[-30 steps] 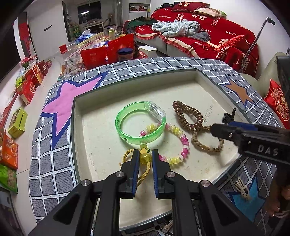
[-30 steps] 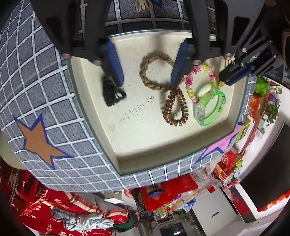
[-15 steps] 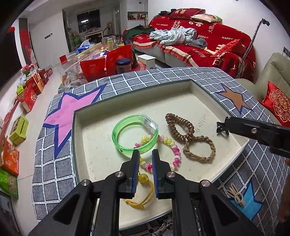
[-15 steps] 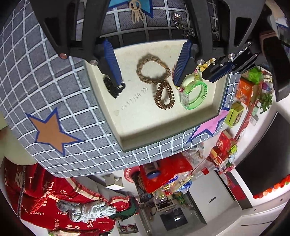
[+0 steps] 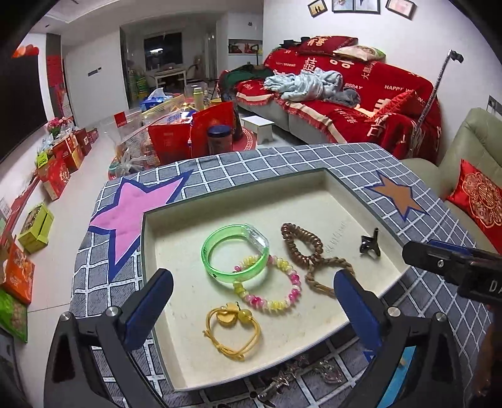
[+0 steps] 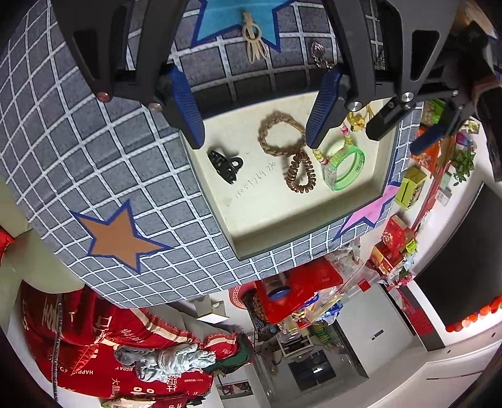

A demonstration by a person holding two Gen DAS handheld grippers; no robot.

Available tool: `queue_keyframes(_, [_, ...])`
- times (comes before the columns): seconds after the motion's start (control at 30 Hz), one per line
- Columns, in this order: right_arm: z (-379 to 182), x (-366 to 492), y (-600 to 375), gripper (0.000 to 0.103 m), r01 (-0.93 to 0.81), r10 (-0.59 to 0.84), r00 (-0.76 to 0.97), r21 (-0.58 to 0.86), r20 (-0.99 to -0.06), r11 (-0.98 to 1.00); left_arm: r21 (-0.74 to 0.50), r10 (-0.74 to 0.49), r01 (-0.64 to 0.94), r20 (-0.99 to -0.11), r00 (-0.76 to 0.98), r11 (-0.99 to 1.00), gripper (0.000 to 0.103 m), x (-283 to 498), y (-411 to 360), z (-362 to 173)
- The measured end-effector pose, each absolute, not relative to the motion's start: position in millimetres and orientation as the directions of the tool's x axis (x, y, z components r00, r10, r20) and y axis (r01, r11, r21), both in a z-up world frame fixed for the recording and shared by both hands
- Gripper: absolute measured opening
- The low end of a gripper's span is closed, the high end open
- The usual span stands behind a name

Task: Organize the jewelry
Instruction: 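Withdraw both tools from the tray toward the silver pendants and bunny clip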

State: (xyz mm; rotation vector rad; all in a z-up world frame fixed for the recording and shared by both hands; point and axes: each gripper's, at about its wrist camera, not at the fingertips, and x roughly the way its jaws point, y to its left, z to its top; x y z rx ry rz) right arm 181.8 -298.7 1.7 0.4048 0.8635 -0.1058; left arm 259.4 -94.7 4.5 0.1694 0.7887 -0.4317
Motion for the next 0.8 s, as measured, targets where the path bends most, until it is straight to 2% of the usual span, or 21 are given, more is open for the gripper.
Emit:
queue_keyframes(0.07, [3,178,-299,0.071,0.252,0.073,0.651,0.306,-0.755,0.918,-0.007,-0.305,0.429,-0.713,0.631,0.903,0.103,256,-92,10])
queue_keyframes(0.2, [4,169,-298,0.082,0.238,0.084,0.651,0.308,-0.754,0.921,-0.011,-0.297,0.41,-0.708,0.641,0.912,0.103,247,-83,20])
queue_keyframes(0.5, [-10,147,-282,0.082,0.202,0.12,0.61,0.3,-0.783,0.932,0.01,-0.224,0.341,-0.736,0.639,0.94,0.103,221,-37,10])
queue_keyframes(0.8, [-34,130,-264,0.082,0.18,0.124,0.556,0.265,-0.822,0.947,-0.05,-0.229,0.317,-0.797,0.559,0.947,0.103,191,7,-25])
